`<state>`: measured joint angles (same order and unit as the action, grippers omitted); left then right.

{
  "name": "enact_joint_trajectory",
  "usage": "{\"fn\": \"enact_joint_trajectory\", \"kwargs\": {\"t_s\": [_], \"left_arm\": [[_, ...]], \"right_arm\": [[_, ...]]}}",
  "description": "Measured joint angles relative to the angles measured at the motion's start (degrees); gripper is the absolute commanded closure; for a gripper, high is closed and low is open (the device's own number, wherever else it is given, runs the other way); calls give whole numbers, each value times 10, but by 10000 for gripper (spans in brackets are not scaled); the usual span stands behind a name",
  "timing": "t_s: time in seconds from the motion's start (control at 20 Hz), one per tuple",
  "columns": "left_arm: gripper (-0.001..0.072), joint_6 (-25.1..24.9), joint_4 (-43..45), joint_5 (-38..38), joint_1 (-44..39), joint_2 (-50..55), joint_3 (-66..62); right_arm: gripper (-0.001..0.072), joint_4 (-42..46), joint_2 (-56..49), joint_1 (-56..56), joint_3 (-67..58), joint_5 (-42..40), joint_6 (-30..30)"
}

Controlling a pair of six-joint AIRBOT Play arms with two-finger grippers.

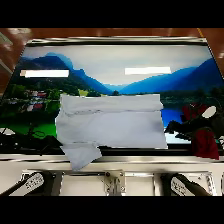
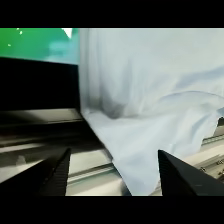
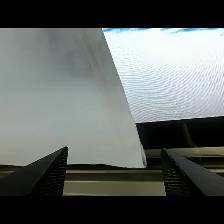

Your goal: Fold the shirts.

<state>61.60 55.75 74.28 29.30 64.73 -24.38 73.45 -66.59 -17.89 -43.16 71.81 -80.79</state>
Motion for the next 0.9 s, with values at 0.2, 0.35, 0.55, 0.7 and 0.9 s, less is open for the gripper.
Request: {"fn": "enact_joint_trajectory", "kwargs": {"t_s": [0.2,0.35,0.55,0.7,0.9], "left_arm": [[126,-4,-20,-35,-43,-1,24],[293,-5,-53,-61,-78,-1,45],[669,-8,-78,-108,-110,0,58],[670,-29,-111,-100,-118,-1,60],[670,-47,-133,-76,-120,-1,61]], "right_arm": [[28,-18,0,0,1,-18,-5],[28,-24,0,0,2,-21,-9],[27,-27,0,0,2,-23,-13],[27,-18,0,-4,3,-8,-20],[27,-2,1,-49,33,45,-8]]}}
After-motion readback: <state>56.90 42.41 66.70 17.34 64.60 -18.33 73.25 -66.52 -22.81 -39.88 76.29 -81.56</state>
